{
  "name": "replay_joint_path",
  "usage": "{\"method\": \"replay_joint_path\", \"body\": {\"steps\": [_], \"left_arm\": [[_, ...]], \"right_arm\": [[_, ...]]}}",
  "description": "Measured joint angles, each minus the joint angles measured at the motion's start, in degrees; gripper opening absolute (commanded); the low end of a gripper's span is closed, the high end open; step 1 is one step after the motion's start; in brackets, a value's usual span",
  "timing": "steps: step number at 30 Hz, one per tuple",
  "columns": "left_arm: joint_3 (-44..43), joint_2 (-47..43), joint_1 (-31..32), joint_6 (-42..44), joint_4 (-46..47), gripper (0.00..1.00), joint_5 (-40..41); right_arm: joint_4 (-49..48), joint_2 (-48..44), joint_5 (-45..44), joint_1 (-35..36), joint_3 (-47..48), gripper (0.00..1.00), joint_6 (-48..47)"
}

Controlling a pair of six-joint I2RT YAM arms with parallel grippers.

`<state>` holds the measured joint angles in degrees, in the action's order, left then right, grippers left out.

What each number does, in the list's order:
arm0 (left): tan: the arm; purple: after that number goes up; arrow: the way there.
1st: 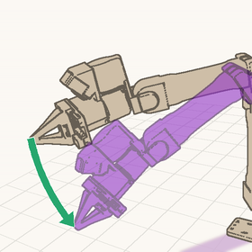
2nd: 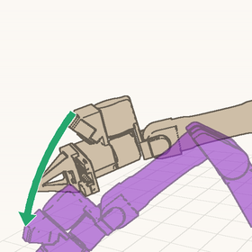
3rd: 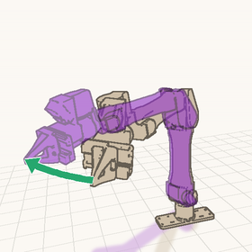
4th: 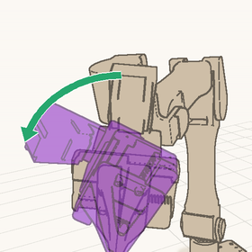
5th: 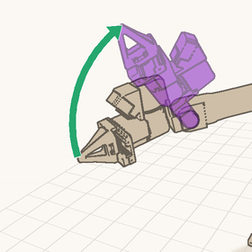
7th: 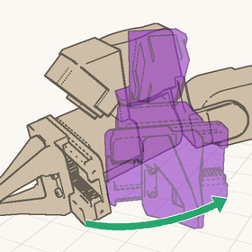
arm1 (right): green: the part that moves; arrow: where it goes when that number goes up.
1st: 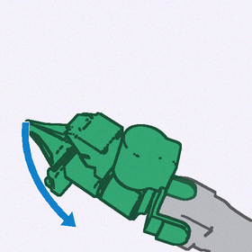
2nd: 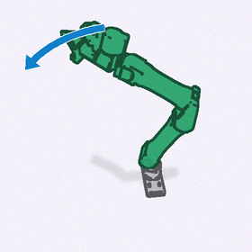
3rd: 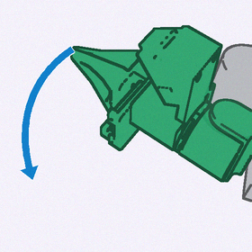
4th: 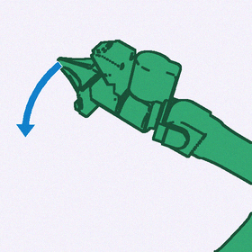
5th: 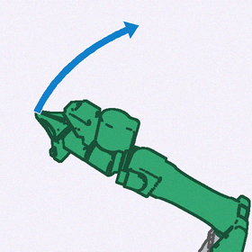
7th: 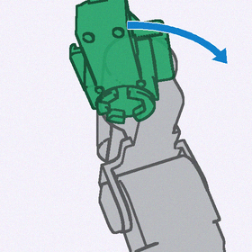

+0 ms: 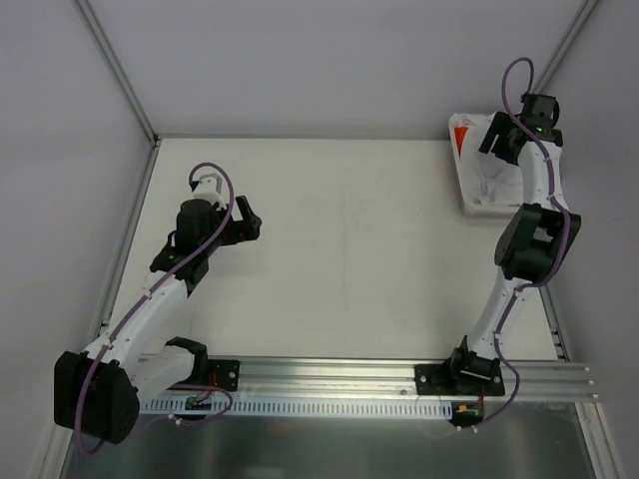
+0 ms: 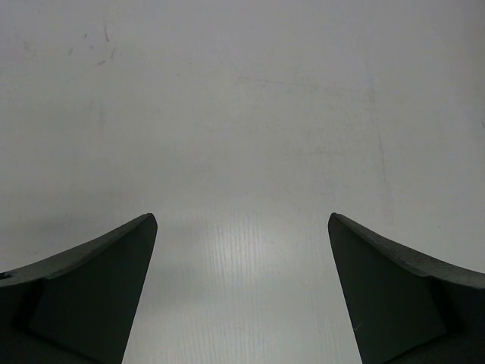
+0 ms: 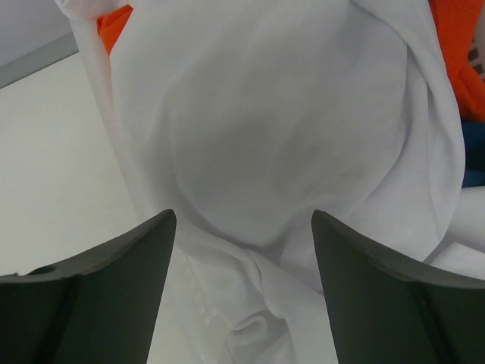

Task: Fold and stack the t-shirts
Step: Grab the tshirt from the pile

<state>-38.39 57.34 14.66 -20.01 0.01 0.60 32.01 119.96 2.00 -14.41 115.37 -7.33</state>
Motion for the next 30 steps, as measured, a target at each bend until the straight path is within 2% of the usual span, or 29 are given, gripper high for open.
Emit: {"method": "replay_joint_path", "body": {"steps": [3,4,9,11,12,13,14,16,26,27,30], "left_arm": [[0.31,0.0,0.0,0.13,0.31,0.99,0.09],[0.44,0.0,0.0,0.15,0.35,0.99,0.13],[0.83,0.13,0.0,0.5,0.63,0.99,1.01],[0.83,0.35,0.0,0.7,0.9,0.99,1.18],[0.83,0.5,0.0,0.83,1.03,0.99,1.2],[0.83,0.55,0.0,0.98,1.05,0.99,1.22],[0.85,0.57,0.0,1.05,1.03,0.99,1.33],[0.85,0.57,0.0,1.18,1.11,0.99,1.49],[0.83,1.36,0.0,1.22,1.25,0.99,4.17],[0.72,1.79,0.0,1.14,1.11,0.94,4.44],[-0.13,3.41,0.0,0.81,0.79,0.88,4.48]], "right_arm": [[0.04,1.46,-2.71,1.09,1.62,0.74,-0.94],[0.02,1.88,-3.72,1.29,1.81,0.69,-1.31],[0.61,3.78,-8.87,1.4,1.86,0.68,-3.28],[0.96,4.52,-10.58,1.4,1.86,0.6,-4.0],[1.11,4.85,-11.26,1.4,1.86,0.55,-4.35],[1.25,5.07,-11.89,1.4,1.86,0.33,-4.68],[1.33,5.18,-12.26,1.4,1.86,0.2,-5.18],[1.38,5.27,-12.98,1.4,1.86,0.01,-5.53],[1.84,3.52,-16.04,3.85,1.88,0.01,-7.45],[2.19,2.43,-16.57,4.72,1.88,0.0,-8.17],[4.48,-1.53,-16.65,8.17,3.61,0.0,-9.68]]}}
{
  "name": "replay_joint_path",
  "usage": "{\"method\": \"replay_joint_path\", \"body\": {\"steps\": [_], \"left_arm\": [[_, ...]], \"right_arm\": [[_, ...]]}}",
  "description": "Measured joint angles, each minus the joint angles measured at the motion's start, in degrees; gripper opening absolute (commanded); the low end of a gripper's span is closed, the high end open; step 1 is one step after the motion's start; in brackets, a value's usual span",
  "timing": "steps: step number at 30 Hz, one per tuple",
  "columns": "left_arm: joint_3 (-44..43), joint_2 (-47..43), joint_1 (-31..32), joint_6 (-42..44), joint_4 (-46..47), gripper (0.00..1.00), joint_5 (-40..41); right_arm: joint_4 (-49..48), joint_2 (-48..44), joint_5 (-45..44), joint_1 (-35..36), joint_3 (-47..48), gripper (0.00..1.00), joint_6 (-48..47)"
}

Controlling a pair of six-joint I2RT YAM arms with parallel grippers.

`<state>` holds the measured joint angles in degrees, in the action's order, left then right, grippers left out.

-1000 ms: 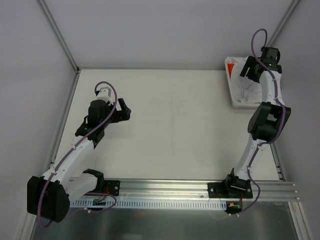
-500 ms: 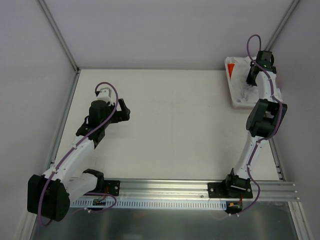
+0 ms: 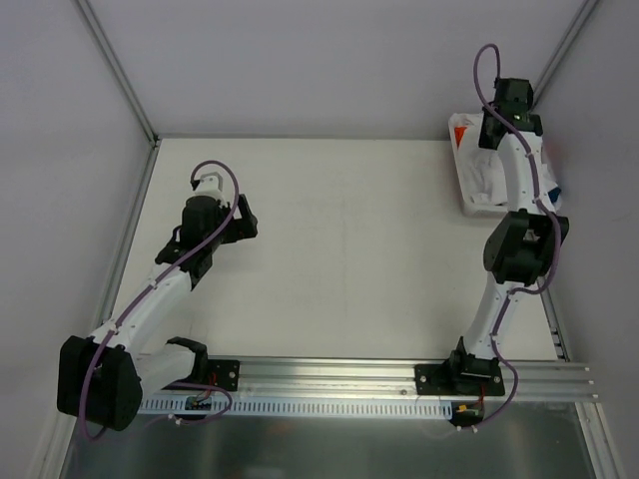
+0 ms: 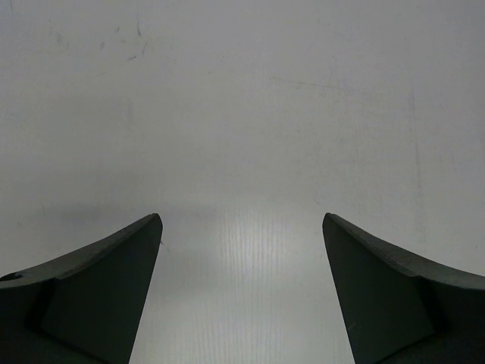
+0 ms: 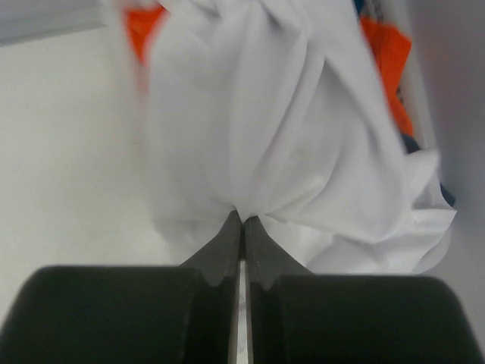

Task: Fold and stack the t-shirts
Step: Grab the tshirt from the pile, then move the tshirt to the center of the board

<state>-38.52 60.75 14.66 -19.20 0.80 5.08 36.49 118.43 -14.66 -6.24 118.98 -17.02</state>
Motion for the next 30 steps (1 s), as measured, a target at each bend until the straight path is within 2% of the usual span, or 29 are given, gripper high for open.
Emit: {"method": "replay_joint_path", "body": {"steps": [4,7,11,16,22,23,25,27,30], "left_arm": [[-4.02,2.6,0.0,-0.66,-0.76,0.93,-0.39],[-6.75,2.95,0.0,-0.92,-0.68,0.95,-1.29],[-8.48,2.82,0.0,-0.96,-0.57,0.99,-2.71],[-8.5,1.46,0.0,-1.03,-0.85,0.99,-3.5],[-10.67,-2.91,0.0,-1.88,-2.73,0.99,-5.2],[-11.19,-3.76,0.0,-2.12,-3.1,0.99,-5.44],[-11.56,-5.55,0.0,-2.54,-3.43,0.99,-5.77],[-11.5,-7.87,0.0,-3.02,-4.13,0.99,-6.05],[-10.51,-10.51,0.0,-4.09,-4.15,0.99,-6.14]], "right_arm": [[3.74,-5.79,3.78,4.94,9.64,0.01,0.24],[4.44,-12.0,11.5,6.16,15.61,0.02,2.97],[3.23,-20.55,24.59,5.22,18.14,0.03,9.86],[-4.26,-23.85,42.27,5.16,20.5,0.06,23.58],[-23.26,-17.62,59.84,5.33,24.83,0.07,50.6],[-26.6,-16.33,62.27,5.35,25.11,0.04,55.39],[-28.26,-15.78,65.22,5.51,24.0,0.04,59.3],[-26.67,-17.84,66.88,5.7,18.99,0.04,59.04],[-20.85,-26.86,64.76,6.45,1.18,0.04,52.15]]}}
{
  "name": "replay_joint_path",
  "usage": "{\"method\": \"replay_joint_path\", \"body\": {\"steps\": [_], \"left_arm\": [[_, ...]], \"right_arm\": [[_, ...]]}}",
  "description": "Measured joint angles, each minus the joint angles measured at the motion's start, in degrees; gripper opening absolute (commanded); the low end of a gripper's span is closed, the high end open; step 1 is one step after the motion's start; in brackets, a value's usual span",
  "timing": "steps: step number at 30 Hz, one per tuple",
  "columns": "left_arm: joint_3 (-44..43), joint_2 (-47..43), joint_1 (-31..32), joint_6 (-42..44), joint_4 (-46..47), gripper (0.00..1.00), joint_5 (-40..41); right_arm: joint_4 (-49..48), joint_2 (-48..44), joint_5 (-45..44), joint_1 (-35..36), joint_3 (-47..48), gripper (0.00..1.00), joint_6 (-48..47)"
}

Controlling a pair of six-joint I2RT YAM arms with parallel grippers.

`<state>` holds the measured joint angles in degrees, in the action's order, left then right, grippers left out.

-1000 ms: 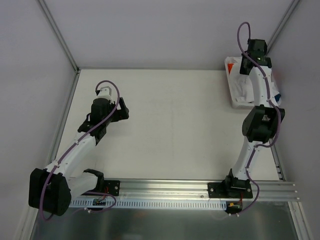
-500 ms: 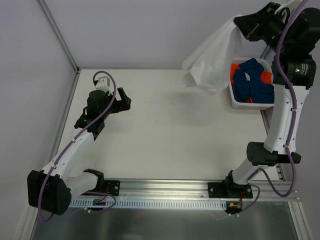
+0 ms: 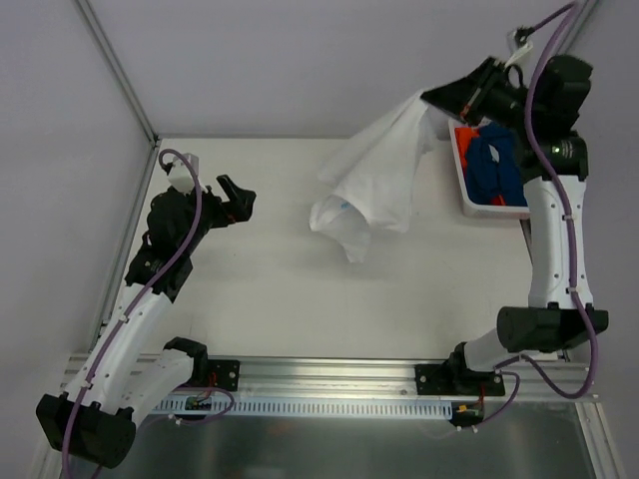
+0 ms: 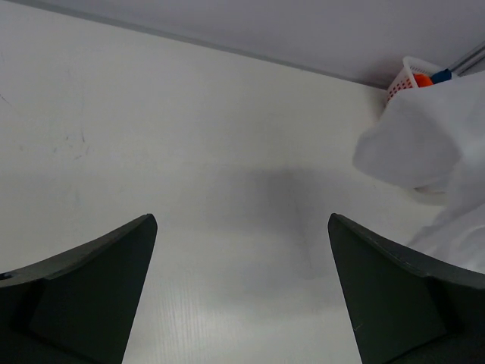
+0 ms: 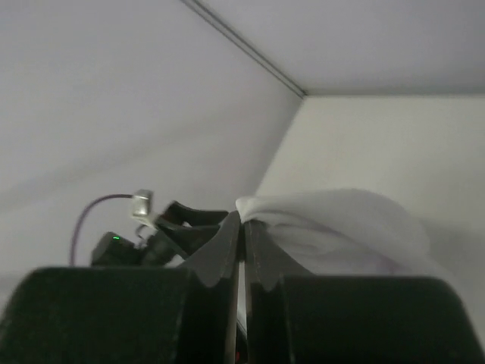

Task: Fold and stack the t-shirts
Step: Move the tshirt to the center of the board

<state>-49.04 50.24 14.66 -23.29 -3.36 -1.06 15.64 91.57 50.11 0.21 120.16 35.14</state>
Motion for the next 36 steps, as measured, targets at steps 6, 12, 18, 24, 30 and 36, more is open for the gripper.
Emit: {"method": "replay_joint_path", "body": {"steps": [6,12,18,24,30,36], "left_arm": [[5.16,-1.44,0.04,-1.53,-0.55,0.99,-0.26],[7.76,0.81,0.83,-1.86,-2.1,0.99,-0.22],[9.77,-0.09,2.34,-1.86,-0.26,0.99,-0.24],[12.61,0.37,3.82,-1.88,1.01,0.99,-0.24],[15.65,1.99,6.34,-1.84,3.23,0.99,-0.48],[18.05,0.66,6.36,-1.46,5.09,0.99,-0.59]], "right_arm": [[13.14,-12.85,-18.21,3.39,-32.85,0.47,-17.68],[18.82,-9.4,-43.04,10.45,-51.43,0.8,-29.0],[20.15,-12.59,-55.93,24.59,-51.82,0.82,-36.39],[17.79,-14.73,-59.87,34.21,-49.66,0.82,-38.34],[15.5,0.87,-62.84,39.1,-46.99,0.8,-38.62],[15.23,15.43,-63.23,41.55,-43.1,0.79,-38.6]]}}
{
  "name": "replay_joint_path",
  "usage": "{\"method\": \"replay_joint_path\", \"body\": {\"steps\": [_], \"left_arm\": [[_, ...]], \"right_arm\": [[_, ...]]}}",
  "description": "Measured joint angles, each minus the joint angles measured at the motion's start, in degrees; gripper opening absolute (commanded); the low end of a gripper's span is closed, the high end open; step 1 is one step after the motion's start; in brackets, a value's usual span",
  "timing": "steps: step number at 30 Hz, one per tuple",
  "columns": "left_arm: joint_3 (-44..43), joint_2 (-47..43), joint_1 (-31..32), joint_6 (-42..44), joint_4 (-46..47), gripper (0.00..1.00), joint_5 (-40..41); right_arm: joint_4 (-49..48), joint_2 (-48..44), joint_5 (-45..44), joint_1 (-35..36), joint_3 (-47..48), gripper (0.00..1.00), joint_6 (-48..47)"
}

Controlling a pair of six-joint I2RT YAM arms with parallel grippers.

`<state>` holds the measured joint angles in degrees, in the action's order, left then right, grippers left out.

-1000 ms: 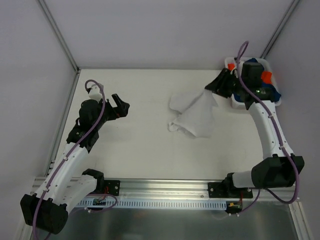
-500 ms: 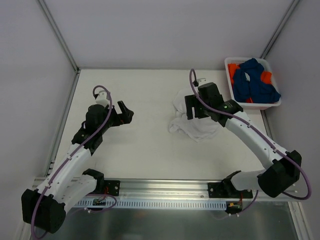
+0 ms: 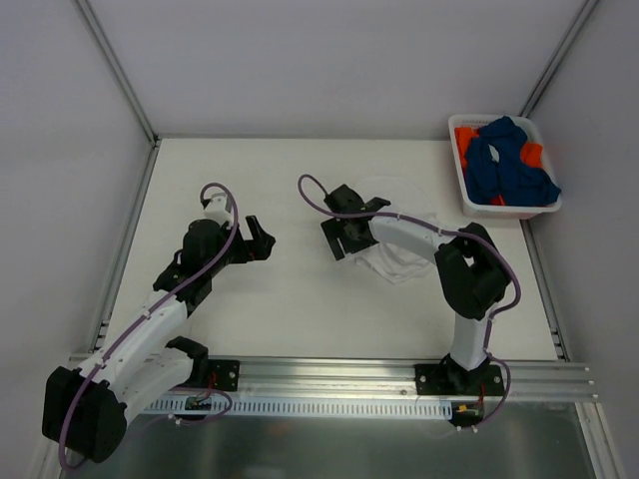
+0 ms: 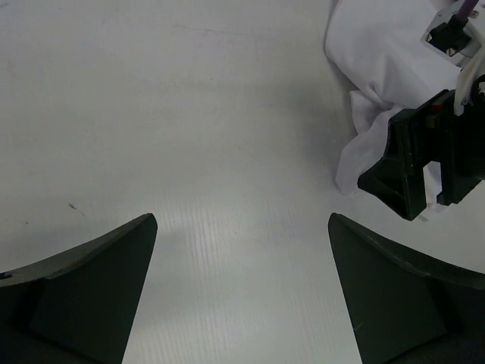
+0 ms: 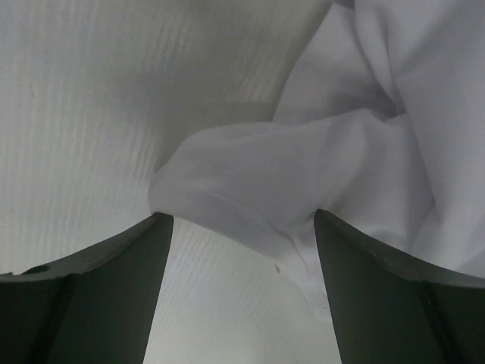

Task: Fold and stack the t-shirts
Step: Move the tshirt to the center of the board

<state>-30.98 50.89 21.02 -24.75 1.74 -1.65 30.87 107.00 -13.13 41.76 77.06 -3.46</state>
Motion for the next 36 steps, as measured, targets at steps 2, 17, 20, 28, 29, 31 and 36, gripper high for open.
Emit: {"method": "replay_joint_path", "body": {"steps": [2,17,20,28,29,31,36], "left_arm": [[0.26,-0.79,0.0,0.22,0.13,0.99,0.02],[0.83,1.18,0.0,0.52,0.9,0.99,0.35],[0.96,1.16,0.0,0.52,0.94,0.99,0.46],[1.38,1.09,0.0,0.52,0.96,0.99,0.68],[1.51,1.09,0.0,0.52,0.96,0.99,0.66],[1.7,1.07,0.0,0.52,0.94,0.99,0.68],[1.81,0.7,0.0,0.52,0.92,0.99,1.49]], "right_arm": [[0.02,1.44,-0.02,0.61,1.53,0.79,0.02],[-0.17,1.53,0.07,2.58,4.37,0.63,0.48],[-0.26,2.01,0.28,2.75,4.37,0.42,0.9],[-0.17,7.21,2.01,3.08,4.48,0.02,1.6],[-0.13,7.69,2.05,3.1,4.5,0.01,1.46],[0.07,7.93,2.08,3.13,4.94,0.01,1.68],[0.76,7.93,2.36,3.41,6.91,0.38,1.97]]}}
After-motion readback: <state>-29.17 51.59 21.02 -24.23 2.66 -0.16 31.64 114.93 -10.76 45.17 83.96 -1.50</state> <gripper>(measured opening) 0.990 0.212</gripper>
